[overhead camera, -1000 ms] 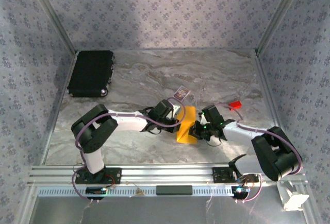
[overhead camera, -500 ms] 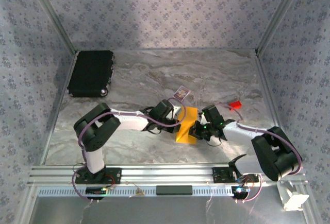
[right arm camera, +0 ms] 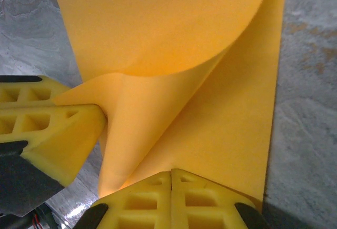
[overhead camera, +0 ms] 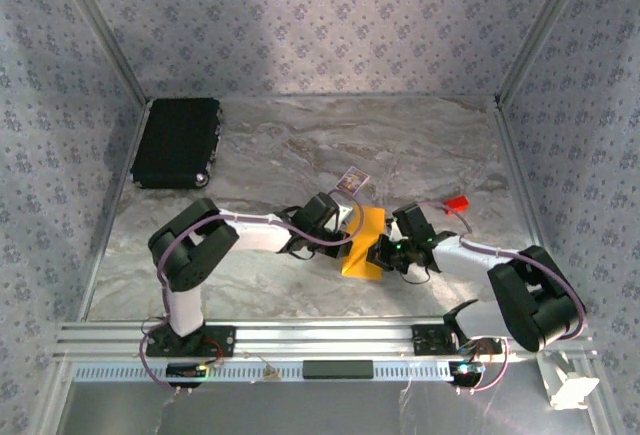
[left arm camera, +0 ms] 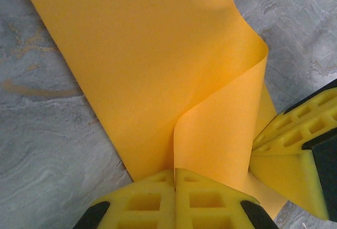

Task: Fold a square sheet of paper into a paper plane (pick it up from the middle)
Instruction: Fold the triangle a second time at the center of the table.

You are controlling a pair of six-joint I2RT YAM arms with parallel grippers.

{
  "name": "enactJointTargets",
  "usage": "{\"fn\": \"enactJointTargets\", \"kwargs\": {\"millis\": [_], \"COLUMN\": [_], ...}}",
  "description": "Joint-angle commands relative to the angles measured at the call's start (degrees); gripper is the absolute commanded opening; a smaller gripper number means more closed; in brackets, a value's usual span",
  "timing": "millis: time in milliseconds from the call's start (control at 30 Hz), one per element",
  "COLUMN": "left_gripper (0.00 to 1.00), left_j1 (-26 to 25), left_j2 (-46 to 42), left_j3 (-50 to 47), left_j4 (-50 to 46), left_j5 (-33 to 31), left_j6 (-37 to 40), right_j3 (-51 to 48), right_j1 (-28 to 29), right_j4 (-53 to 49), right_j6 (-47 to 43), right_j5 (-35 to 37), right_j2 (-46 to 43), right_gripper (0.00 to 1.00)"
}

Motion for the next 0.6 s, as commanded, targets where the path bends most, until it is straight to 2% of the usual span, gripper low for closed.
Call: {"fn": "enactJointTargets", "kwargs": {"millis": [0, 267, 467, 567], "left_gripper": [0.05, 0.02, 0.0, 0.0], "left_j1": [0.13, -0.3, -1.9, -3.13], "left_j2": [1.88, 1.71, 0.08, -0.74], "left_j3": [1.42, -0.76, -2.23, -0.81], "left_j4": [-2.51, -3.45, -3.11, -6.6], "left_j5": [0.79, 2.06, -0.68, -3.86], "left_j6": [1.07, -3.05, -9.94, -11.16], "right_j3": [-0.78, 0.64, 0.56, 0.3], "right_j1": [-0.41, -1.18, -1.72, -1.89], "right_j4": [-3.69, -5.83, -7.24, -7.77], "right_j6": [-1.55, -2.79, -1.83, -1.32], "right_j5": [0.85, 0.76, 1.32, 1.75], "right_j2": [-0.04, -3.66, -7.34, -8.41], "right_gripper": [0.01, 0.07, 0.11, 0.11]}}
